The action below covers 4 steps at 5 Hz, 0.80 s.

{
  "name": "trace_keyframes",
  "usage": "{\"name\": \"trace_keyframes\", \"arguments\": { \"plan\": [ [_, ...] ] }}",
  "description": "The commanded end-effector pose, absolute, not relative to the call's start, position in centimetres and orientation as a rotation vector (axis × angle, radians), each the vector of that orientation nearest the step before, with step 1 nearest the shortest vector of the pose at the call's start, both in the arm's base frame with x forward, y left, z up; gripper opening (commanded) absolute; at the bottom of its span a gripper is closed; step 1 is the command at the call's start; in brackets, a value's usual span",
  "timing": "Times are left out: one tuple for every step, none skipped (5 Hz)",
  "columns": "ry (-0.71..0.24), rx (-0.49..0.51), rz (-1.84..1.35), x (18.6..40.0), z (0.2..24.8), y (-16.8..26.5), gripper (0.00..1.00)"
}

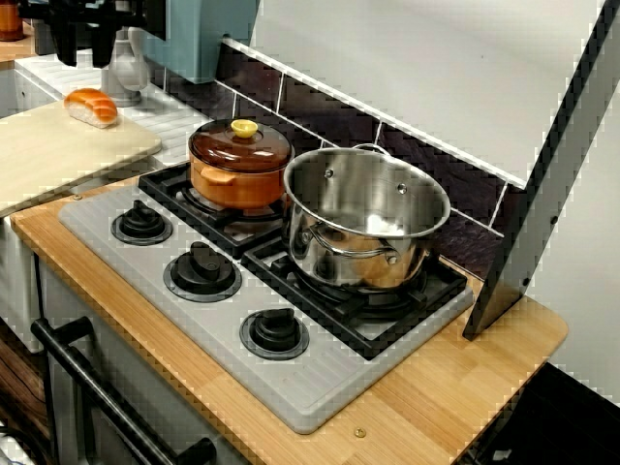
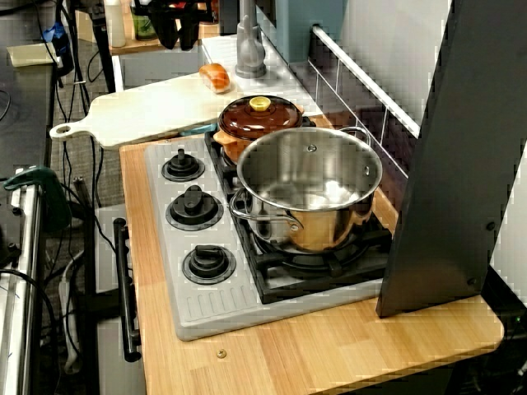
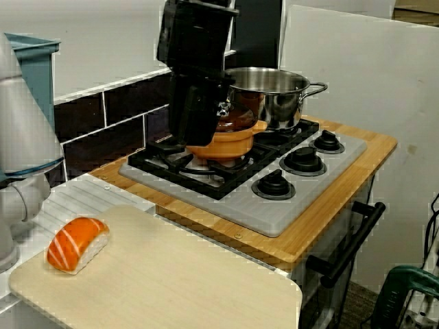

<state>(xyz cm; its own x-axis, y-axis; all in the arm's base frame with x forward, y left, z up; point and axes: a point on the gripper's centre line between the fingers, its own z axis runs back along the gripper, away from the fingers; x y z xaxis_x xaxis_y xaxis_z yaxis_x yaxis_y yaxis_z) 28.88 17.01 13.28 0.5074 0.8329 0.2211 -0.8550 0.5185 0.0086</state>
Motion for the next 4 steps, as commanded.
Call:
{"name": "trace_keyframes", "arguments": {
  "plan": [
    [-0.210,0.054,1.074,30.0,15.6,19.8,1.00],
    [-0.251,0.034,1.083,30.3,15.5,20.6,1.00],
    [-0.270,0.029,1.109,30.2,14.7,20.8,1.00],
    [-0.355,0.029,1.156,30.2,14.3,20.7,1.00]
  ]
}}
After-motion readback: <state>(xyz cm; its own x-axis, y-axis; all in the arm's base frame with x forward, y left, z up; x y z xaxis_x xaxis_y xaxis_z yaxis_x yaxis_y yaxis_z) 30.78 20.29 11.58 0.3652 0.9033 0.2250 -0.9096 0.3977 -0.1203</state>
